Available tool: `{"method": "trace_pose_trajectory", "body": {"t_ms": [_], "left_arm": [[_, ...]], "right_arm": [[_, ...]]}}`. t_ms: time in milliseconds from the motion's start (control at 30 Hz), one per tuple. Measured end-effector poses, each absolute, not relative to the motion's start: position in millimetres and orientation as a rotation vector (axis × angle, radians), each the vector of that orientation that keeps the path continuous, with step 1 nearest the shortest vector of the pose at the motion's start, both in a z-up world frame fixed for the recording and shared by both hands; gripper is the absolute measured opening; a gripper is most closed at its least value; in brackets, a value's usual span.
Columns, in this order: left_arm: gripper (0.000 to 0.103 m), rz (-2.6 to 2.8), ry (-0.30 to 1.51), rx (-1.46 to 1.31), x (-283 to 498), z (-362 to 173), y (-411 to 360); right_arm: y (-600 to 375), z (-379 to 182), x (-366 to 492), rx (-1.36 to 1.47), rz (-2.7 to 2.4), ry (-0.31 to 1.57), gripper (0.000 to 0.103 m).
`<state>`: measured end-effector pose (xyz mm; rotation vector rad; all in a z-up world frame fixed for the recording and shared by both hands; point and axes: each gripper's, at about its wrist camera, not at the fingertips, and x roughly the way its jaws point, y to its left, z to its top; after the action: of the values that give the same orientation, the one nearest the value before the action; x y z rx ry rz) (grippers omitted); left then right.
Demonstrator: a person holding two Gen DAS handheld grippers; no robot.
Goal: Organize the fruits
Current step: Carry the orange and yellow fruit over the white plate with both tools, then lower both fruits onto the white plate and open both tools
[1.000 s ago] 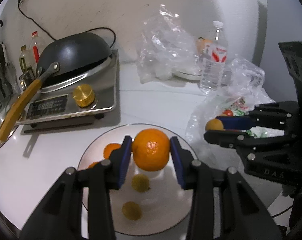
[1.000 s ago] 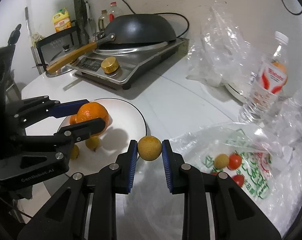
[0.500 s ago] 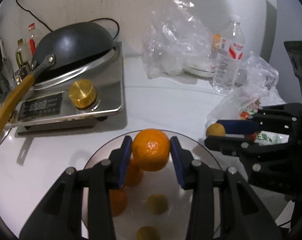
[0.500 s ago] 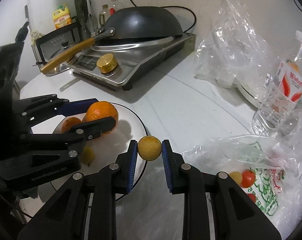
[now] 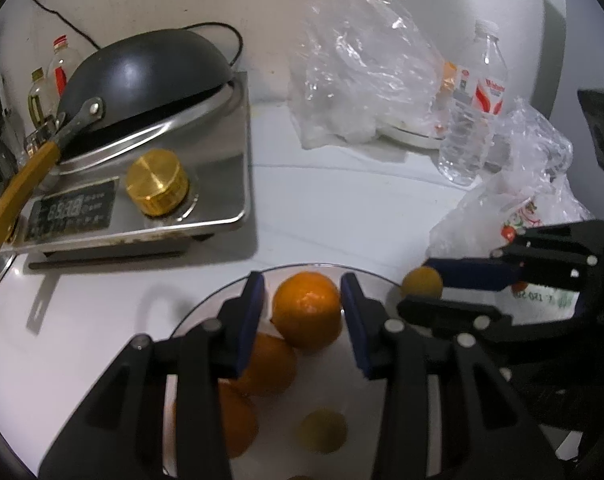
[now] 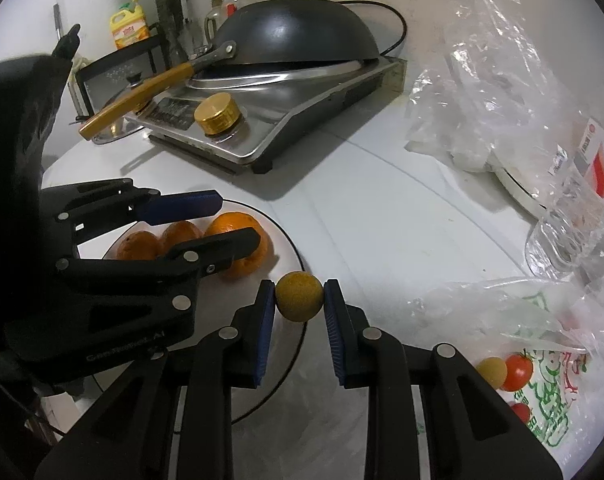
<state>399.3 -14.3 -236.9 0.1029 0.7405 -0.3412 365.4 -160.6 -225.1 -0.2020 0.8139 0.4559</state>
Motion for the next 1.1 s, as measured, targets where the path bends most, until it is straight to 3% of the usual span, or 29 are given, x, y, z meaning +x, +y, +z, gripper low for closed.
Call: {"method": "trace_pose_trajectory", "body": {"t_ms": [600, 1100], "left_arm": [[0.043, -0.280, 0.682, 0.003, 361, -220, 41], [0.045, -0.284, 0.644, -0.004, 319, -204, 36]], "right_arm": [[-132, -226, 360, -0.233, 0.453, 0.828, 0.027], [-138, -202, 316, -0.237, 0.438, 0.773, 0.027]]}}
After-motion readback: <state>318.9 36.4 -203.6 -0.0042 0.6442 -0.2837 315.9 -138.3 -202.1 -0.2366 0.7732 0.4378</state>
